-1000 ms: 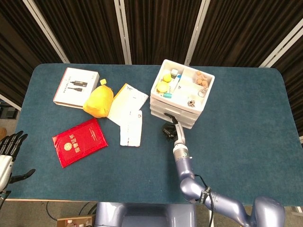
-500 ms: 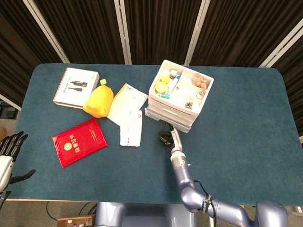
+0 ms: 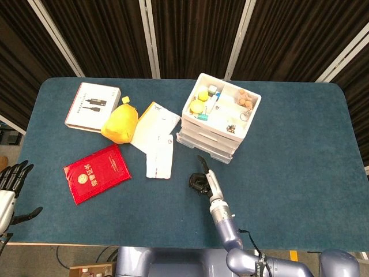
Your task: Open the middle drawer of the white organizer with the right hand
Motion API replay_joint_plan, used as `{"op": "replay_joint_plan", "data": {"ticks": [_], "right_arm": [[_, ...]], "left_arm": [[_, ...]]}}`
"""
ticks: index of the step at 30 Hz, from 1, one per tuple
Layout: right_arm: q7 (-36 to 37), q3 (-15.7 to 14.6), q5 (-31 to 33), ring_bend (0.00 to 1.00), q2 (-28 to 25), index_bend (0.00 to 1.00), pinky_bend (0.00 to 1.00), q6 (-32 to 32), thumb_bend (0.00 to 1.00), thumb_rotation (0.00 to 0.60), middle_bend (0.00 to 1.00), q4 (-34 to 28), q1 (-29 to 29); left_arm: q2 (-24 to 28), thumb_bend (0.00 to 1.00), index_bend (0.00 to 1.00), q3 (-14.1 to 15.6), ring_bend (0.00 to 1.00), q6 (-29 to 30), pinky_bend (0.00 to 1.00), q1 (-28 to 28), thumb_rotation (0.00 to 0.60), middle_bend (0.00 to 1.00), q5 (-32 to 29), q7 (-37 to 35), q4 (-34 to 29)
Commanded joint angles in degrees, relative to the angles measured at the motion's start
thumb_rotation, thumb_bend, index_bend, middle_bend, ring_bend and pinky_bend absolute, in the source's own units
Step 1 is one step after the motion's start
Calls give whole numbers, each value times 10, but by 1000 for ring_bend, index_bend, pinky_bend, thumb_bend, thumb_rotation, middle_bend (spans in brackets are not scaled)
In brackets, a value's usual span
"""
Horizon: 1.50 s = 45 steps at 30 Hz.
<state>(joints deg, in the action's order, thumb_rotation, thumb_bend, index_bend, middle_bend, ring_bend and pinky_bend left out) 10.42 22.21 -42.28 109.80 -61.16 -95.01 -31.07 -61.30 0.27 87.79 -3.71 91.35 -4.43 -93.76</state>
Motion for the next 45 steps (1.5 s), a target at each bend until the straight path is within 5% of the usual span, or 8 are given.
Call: {"op": "replay_joint_plan", "data": {"ticks": [1, 9, 18, 37, 45], "right_arm": [[-21, -28, -39, 720, -14, 0, 805, -32, 716, 600, 691, -25, 17], [-166, -60, -115, 720, -60, 0, 805, -128, 715, 600, 691, -95, 23], [-296, -15, -41, 720, -100, 9, 805, -132, 713, 600, 691, -100, -7], [-339, 19, 58, 774, -112, 382, 821, -107, 749, 600, 760, -47, -42], [-336, 4, 46, 775, -115, 413, 823, -118, 752, 600, 762, -65, -38]], "left_arm": [[-1, 24, 0, 0, 0, 2, 16, 0, 600, 0, 2, 2, 2], [-4, 24, 0, -1, 0, 6, 16, 1, 600, 0, 3, 6, 5], [-7, 25, 0, -1, 0, 8, 16, 2, 600, 0, 5, 13, 7], [-4, 25, 0, -1, 0, 1, 16, 1, 600, 0, 0, 8, 3], [-4, 25, 0, 0, 0, 1, 16, 1, 600, 0, 1, 8, 2]]}}
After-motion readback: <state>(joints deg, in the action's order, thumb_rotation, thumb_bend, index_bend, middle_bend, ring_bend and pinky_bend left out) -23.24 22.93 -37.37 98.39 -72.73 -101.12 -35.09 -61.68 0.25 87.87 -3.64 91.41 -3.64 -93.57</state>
